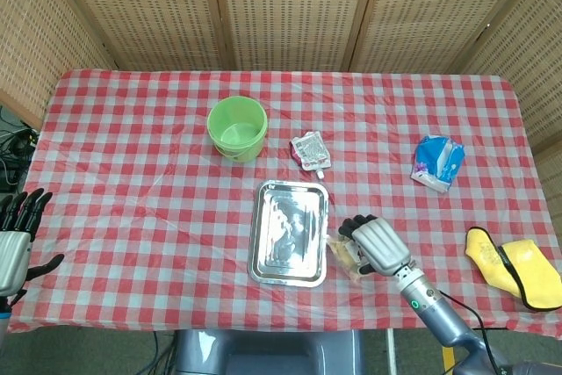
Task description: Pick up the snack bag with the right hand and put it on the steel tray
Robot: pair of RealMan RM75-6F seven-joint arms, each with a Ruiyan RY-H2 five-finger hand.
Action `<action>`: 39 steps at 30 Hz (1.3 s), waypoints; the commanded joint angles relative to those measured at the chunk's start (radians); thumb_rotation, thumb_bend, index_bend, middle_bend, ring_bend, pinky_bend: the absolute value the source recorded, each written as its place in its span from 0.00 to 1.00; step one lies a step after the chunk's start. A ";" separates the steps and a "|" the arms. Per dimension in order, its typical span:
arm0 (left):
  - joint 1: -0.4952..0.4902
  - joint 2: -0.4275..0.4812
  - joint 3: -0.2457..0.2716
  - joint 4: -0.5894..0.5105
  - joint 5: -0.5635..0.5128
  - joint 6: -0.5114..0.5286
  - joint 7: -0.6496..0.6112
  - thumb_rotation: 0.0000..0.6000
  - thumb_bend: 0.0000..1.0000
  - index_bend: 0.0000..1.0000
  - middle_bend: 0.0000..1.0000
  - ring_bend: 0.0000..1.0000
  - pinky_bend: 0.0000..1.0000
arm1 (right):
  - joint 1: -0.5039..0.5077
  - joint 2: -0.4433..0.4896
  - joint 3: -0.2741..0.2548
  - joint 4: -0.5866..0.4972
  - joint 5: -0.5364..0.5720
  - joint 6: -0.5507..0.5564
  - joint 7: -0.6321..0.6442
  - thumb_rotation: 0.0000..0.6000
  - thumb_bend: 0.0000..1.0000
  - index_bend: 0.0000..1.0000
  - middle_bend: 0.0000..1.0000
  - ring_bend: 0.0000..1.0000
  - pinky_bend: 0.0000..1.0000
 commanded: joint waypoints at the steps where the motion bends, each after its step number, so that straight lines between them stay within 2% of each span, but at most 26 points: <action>1: 0.001 0.002 0.000 -0.002 0.000 0.002 -0.003 1.00 0.10 0.00 0.00 0.00 0.00 | 0.022 0.019 0.028 -0.058 0.011 -0.005 -0.047 1.00 0.12 0.67 0.47 0.43 0.53; 11: -0.004 0.010 -0.002 0.000 -0.011 -0.016 -0.029 1.00 0.10 0.00 0.00 0.00 0.00 | 0.127 -0.019 0.127 -0.130 0.140 -0.093 -0.180 1.00 0.12 0.67 0.47 0.43 0.53; 20: -0.017 0.008 -0.003 0.013 -0.024 -0.047 -0.038 1.00 0.10 0.00 0.00 0.00 0.00 | 0.248 -0.094 0.217 -0.088 0.292 -0.176 -0.254 1.00 0.12 0.67 0.47 0.43 0.53; 25: -0.021 0.009 -0.005 0.017 -0.031 -0.058 -0.045 1.00 0.10 0.00 0.00 0.00 0.00 | 0.296 -0.132 0.231 -0.053 0.356 -0.201 -0.285 1.00 0.12 0.66 0.47 0.43 0.53; 29: -0.026 0.008 -0.005 0.019 -0.035 -0.068 -0.053 1.00 0.10 0.00 0.00 0.00 0.00 | 0.334 -0.164 0.232 -0.022 0.413 -0.210 -0.316 1.00 0.11 0.60 0.45 0.43 0.52; 30: -0.027 0.008 -0.005 0.019 -0.036 -0.070 -0.054 1.00 0.10 0.00 0.00 0.00 0.00 | 0.341 -0.170 0.231 -0.017 0.424 -0.210 -0.327 1.00 0.11 0.58 0.43 0.42 0.50; 33: -0.029 0.008 -0.004 0.020 -0.037 -0.075 -0.057 1.00 0.10 0.00 0.00 0.00 0.00 | 0.366 -0.187 0.227 -0.015 0.474 -0.204 -0.365 1.00 0.10 0.48 0.34 0.33 0.33; 35: -0.030 0.008 -0.004 0.020 -0.038 -0.076 -0.058 1.00 0.10 0.00 0.00 0.00 0.00 | 0.378 -0.192 0.224 -0.022 0.507 -0.196 -0.387 1.00 0.09 0.38 0.22 0.20 0.18; 37: -0.030 0.009 -0.003 0.021 -0.039 -0.077 -0.062 1.00 0.10 0.00 0.00 0.00 0.00 | 0.390 -0.196 0.214 -0.024 0.533 -0.175 -0.430 1.00 0.09 0.30 0.10 0.07 0.07; 39: -0.030 0.010 -0.003 0.022 -0.038 -0.077 -0.067 1.00 0.10 0.00 0.00 0.00 0.00 | 0.398 -0.197 0.205 -0.036 0.569 -0.154 -0.466 1.00 0.09 0.23 0.02 0.00 0.02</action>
